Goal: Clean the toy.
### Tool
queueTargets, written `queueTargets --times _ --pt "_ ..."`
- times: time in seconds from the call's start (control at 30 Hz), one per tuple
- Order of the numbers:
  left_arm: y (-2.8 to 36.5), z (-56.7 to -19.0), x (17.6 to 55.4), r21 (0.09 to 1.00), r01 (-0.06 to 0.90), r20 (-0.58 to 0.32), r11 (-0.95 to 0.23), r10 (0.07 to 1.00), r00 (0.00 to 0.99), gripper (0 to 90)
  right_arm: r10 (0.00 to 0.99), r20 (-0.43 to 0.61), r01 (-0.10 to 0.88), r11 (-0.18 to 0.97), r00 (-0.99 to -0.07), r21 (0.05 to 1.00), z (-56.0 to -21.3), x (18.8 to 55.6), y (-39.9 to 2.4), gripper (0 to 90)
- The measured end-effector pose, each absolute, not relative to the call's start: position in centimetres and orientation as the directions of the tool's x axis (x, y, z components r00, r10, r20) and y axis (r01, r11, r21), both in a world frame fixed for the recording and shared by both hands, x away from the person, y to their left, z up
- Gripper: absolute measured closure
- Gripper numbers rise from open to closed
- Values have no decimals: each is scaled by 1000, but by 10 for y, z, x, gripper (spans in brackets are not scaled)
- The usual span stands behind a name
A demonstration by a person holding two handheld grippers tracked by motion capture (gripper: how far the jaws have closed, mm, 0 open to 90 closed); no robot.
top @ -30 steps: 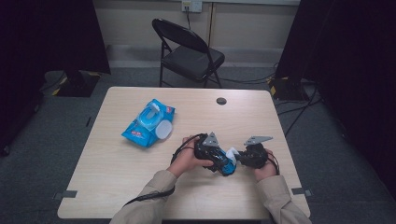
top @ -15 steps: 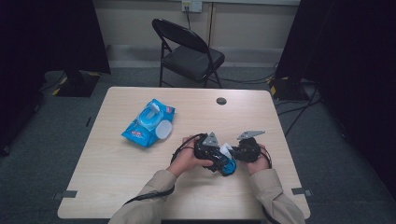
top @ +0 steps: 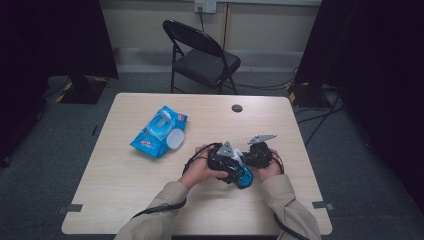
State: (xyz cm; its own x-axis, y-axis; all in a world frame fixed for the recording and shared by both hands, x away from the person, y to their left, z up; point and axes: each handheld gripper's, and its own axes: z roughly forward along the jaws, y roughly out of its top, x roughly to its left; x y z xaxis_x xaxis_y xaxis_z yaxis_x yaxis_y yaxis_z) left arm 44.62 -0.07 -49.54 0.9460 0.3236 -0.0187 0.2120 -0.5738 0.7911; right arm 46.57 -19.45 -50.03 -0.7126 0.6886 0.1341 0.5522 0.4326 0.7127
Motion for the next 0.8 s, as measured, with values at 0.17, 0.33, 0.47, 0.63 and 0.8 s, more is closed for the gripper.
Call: queueTargets --times 0.17,0.33,0.47,0.63,0.8 --pt "-1 -495 446 791 212 -18 -574 324 946 32 686 135 549 433 -715 715 -501 472 -189 768" --pt "-1 -496 446 792 215 -20 -572 328 944 32 683 137 546 429 -717 719 -501 476 -186 768" --pt "-1 -495 446 791 214 -19 -573 328 945 32 684 140 547 426 -716 720 -502 479 -184 768" --pt "-1 -496 446 793 220 -25 -568 329 944 32 673 123 532 445 -730 720 -501 484 -180 767" --pt "-1 -495 446 791 217 -22 -573 328 944 32 682 134 539 425 -719 727 -502 489 -177 760"
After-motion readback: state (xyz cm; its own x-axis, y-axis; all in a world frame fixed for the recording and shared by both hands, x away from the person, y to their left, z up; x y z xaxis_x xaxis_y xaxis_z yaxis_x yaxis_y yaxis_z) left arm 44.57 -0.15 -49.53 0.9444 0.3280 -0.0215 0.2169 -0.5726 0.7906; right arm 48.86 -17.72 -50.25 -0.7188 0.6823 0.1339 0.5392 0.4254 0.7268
